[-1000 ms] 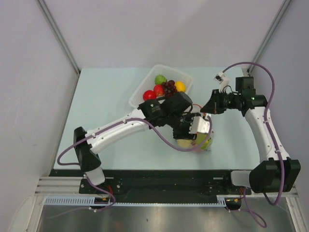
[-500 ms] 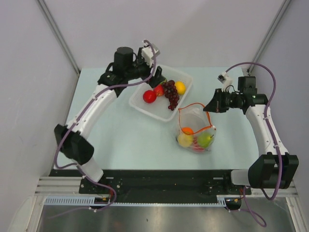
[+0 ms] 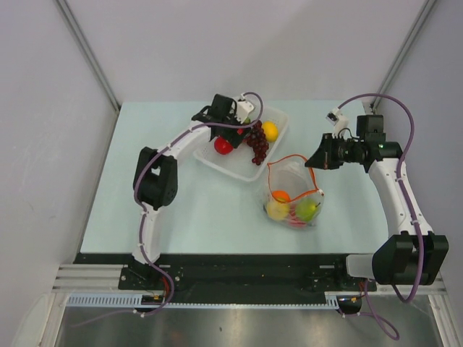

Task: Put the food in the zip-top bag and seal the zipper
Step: Pick up the fake fruit from the bin, then place the fake fruit in the zipper food storage bag.

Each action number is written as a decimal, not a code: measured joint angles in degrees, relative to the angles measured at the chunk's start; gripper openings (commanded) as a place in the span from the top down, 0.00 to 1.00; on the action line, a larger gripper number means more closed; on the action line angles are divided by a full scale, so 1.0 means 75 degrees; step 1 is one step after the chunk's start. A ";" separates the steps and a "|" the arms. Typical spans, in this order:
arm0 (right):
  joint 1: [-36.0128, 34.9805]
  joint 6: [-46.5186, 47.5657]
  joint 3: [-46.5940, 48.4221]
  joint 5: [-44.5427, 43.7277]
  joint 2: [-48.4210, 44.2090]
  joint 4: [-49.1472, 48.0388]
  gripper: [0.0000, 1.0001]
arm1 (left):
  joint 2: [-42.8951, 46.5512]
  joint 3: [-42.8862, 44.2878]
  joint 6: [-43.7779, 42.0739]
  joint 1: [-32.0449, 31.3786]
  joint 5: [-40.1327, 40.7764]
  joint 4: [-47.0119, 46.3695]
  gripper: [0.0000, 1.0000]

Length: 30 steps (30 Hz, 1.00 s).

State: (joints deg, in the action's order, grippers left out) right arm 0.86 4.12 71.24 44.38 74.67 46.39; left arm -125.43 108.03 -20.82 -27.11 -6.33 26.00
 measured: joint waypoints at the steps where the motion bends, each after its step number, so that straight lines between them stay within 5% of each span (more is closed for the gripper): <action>1: 0.0000 -0.0003 0.0000 0.0000 0.0000 0.0000 1.00 | -0.0061 0.0012 -0.0114 0.0000 0.0146 0.0023 0.00; 10: -0.0009 -0.0003 -0.0020 -0.0003 0.0000 -0.0006 1.00 | -0.0090 -0.0901 -0.0772 0.0000 0.0560 0.0204 0.05; 14: -0.0020 -0.0006 -0.0020 -0.0003 0.0000 -0.0009 1.00 | -0.0090 -0.0988 -0.0842 0.0000 0.0469 0.0376 0.28; 20: -0.0052 -0.0009 -0.0020 -0.0017 0.0000 -0.0009 1.00 | 0.0309 -0.0988 -0.0772 0.0000 0.0184 0.0632 0.46; 26: -0.0189 -0.0082 -0.0020 -0.0058 0.0000 -0.0032 1.00 | 0.2226 -0.0644 -0.0364 -0.0195 -0.0921 0.0825 0.44; 30: -0.0326 -0.0093 -0.0020 -0.0061 -0.0020 -0.0047 1.00 | 0.3704 -0.0254 -0.0219 -0.1119 -0.1725 0.0667 0.41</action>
State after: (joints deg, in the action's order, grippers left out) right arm -1.58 3.42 71.09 43.92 74.52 46.04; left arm -97.65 106.13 -22.46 -35.51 -19.27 31.00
